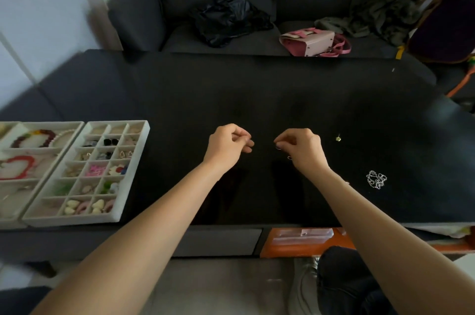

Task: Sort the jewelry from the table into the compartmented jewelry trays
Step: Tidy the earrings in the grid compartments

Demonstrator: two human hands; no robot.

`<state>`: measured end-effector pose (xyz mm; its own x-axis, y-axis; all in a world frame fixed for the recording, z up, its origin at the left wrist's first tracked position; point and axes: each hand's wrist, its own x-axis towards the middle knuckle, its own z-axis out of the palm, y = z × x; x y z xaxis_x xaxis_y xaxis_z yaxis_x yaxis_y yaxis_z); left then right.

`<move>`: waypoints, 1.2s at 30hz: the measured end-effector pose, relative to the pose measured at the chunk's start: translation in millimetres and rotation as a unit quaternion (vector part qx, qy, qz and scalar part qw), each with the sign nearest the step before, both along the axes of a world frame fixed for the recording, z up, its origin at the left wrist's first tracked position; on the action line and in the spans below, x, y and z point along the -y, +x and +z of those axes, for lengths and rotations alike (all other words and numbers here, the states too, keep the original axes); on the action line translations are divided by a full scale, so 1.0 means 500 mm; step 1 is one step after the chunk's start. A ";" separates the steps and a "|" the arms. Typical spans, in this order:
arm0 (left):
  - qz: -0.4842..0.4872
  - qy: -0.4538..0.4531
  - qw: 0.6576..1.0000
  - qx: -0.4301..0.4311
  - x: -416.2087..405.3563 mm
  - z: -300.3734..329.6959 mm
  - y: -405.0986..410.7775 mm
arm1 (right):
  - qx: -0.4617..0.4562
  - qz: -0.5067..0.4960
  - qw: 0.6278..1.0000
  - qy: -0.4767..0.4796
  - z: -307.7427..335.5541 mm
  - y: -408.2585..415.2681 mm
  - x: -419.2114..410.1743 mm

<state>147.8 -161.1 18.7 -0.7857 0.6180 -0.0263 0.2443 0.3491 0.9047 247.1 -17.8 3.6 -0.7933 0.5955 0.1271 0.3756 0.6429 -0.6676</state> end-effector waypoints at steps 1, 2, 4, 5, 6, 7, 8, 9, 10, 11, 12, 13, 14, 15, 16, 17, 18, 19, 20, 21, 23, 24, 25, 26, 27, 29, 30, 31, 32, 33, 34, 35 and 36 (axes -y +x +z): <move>-0.005 0.012 1.000 0.020 0.017 0.008 -0.002 | -0.024 -0.007 0.999 -0.042 0.011 -0.007 0.016; -0.011 0.021 0.999 0.036 0.032 0.017 -0.004 | -0.044 -0.013 0.995 -0.087 0.021 -0.014 0.031; -0.021 0.023 0.998 0.046 0.069 0.033 -0.012 | -0.072 -0.012 0.982 -0.173 0.044 -0.033 0.066; -0.024 0.021 0.998 0.047 0.085 0.038 -0.016 | -0.079 -0.007 0.974 -0.211 0.055 -0.042 0.083; -0.020 0.019 0.999 0.046 0.107 0.044 -0.023 | -0.083 0.005 0.967 -0.241 0.067 -0.054 0.103; -0.013 0.019 0.999 0.044 0.127 0.050 -0.030 | -0.085 0.022 0.962 -0.259 0.077 -0.065 0.122; -0.005 0.018 0.999 0.041 0.147 0.055 -0.038 | -0.086 0.042 0.959 -0.268 0.088 -0.078 0.141; 0.000 0.018 0.999 0.035 0.164 0.059 -0.044 | -0.088 0.064 0.956 -0.273 0.097 -0.088 0.158; 0.005 0.019 0.999 0.027 0.186 0.064 -0.053 | -0.089 0.090 0.952 -0.280 0.107 -0.102 0.178; 0.008 0.021 1.000 0.021 0.206 0.068 -0.060 | -0.087 0.113 0.948 -0.286 0.115 -0.115 0.197; 0.012 0.025 0.999 0.019 0.227 0.071 -0.069 | -0.084 0.132 0.945 -0.288 0.123 -0.130 0.217; 0.016 0.029 0.999 0.019 0.243 0.075 -0.076 | -0.080 0.147 0.944 -0.285 0.130 -0.143 0.234; 0.025 0.030 0.999 0.016 0.262 0.077 -0.086 | -0.076 0.162 0.943 -0.280 0.136 -0.158 0.253; 0.034 0.029 0.999 0.011 0.277 0.080 -0.094 | -0.073 0.174 0.942 -0.278 0.140 -0.169 0.268; 0.046 0.026 0.999 0.004 0.294 0.082 -0.104 | -0.070 0.187 0.941 -0.274 0.143 -0.182 0.285; 0.061 0.022 0.998 -0.004 0.315 0.082 -0.117 | -0.063 0.199 0.942 -0.264 0.144 -0.199 0.304; 0.073 0.019 0.997 -0.008 0.325 0.082 -0.124 | -0.056 0.205 0.947 -0.240 0.143 -0.208 0.314; 0.087 0.019 0.996 -0.009 0.340 0.081 -0.133 | -0.044 0.213 0.955 -0.203 0.142 -0.222 0.327; 0.098 0.019 0.995 -0.011 0.353 0.080 -0.140 | -0.030 0.220 0.961 -0.163 0.139 -0.234 0.339; 0.107 0.015 0.994 -0.018 0.366 0.079 -0.149 | -0.016 0.230 0.964 -0.129 0.138 -0.250 0.352; 0.120 -0.002 0.992 -0.042 0.393 0.073 -0.168 | 0.018 0.254 0.964 -0.080 0.138 -0.284 0.380; 0.129 -0.011 0.990 -0.053 0.403 0.070 -0.176 | 0.030 0.265 0.962 -0.059 0.138 -0.297 0.391; 0.141 -0.016 0.988 -0.064 0.415 0.066 -0.184 | 0.040 0.276 0.959 -0.041 0.138 -0.312 0.403; 0.149 -0.020 0.986 -0.076 0.422 0.064 -0.192 | 0.046 0.285 0.957 -0.024 0.137 -0.325 0.411; 0.154 -0.024 0.984 -0.089 0.431 0.061 -0.201 | 0.052 0.293 0.955 -0.008 0.136 -0.339 0.419; 0.160 -0.043 0.979 -0.116 0.447 0.056 -0.219 | 0.072 0.305 0.949 0.029 0.131 -0.368 0.432; 0.165 -0.050 0.977 -0.128 0.454 0.054 -0.226 | 0.083 0.308 0.946 0.055 0.130 -0.381 0.434; 0.171 -0.058 0.973 -0.144 0.463 0.053 -0.234 | 0.089 0.310 0.943 0.081 0.127 -0.395 0.435; 0.178 -0.068 0.967 -0.166 0.473 0.051 -0.241 | 0.093 0.309 0.941 0.105 0.123 -0.410 0.436; 0.183 -0.083 0.960 -0.193 0.481 0.049 -0.248 | 0.096 0.309 0.938 0.126 0.120 -0.423 0.434; 0.184 -0.103 0.953 -0.217 0.489 0.045 -0.253 | 0.100 0.308 0.935 0.146 0.115 -0.436 0.433; 0.183 -0.129 0.946 -0.234 0.498 0.039 -0.259 | 0.105 0.307 0.932 0.164 0.108 -0.450 0.433; 0.179 -0.156 0.940 -0.244 0.505 0.032 -0.264 | 0.111 0.305 0.929 0.177 0.103 -0.463 0.433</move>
<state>16.0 -413.3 34.7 -0.9073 0.3338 0.2559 0.4206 0.7181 0.5545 15.8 -234.3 55.1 -0.9996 -0.0203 0.0214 -0.0261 0.9457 -0.3239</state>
